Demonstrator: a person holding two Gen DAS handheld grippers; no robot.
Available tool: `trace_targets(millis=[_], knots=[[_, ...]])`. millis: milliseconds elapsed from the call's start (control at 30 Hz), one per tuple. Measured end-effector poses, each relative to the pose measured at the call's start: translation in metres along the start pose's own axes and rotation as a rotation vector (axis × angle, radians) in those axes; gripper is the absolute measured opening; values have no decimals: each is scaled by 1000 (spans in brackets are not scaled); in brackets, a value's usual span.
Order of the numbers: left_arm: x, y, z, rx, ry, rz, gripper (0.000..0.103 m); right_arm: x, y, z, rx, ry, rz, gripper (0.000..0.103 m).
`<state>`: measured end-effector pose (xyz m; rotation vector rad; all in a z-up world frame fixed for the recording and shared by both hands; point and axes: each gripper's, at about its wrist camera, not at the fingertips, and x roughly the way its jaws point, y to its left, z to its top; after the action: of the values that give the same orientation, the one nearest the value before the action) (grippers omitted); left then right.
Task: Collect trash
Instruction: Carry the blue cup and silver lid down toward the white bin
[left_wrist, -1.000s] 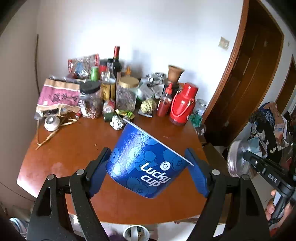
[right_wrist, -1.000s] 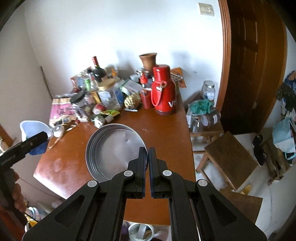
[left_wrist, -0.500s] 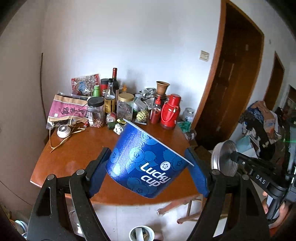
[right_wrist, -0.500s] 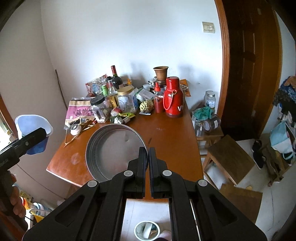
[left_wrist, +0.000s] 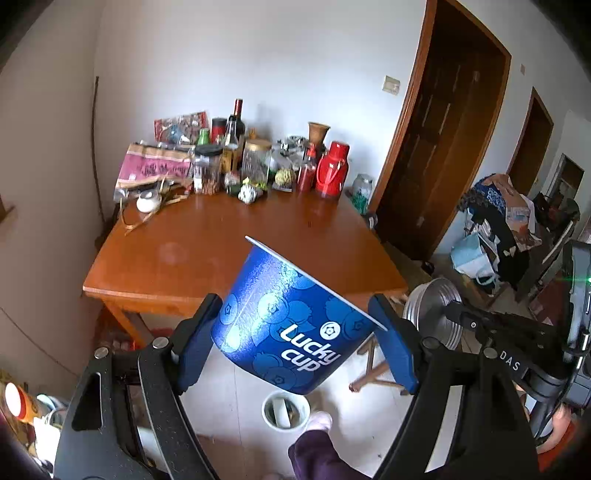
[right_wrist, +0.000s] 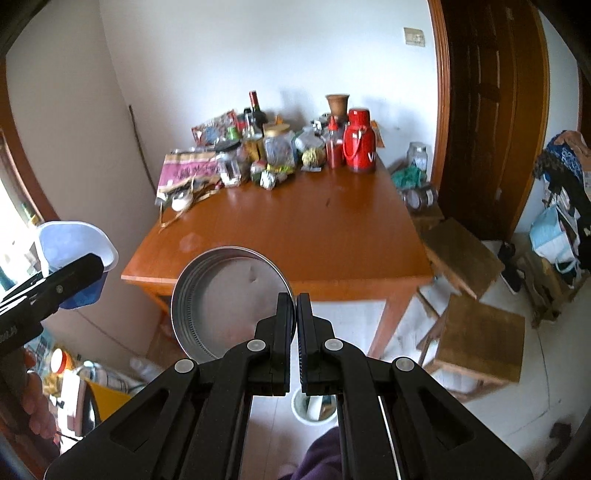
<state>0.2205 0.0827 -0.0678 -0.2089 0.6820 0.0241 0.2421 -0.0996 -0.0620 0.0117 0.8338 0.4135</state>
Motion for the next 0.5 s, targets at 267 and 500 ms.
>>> trace_targets(millis=[267,500], knots=[[6,8,-32,-32,78,6,80,9,-2,-25,5,73,-10,3],[49,9,-67,-73,186,49,80,51,-20,-41,-6,153,-6,3]])
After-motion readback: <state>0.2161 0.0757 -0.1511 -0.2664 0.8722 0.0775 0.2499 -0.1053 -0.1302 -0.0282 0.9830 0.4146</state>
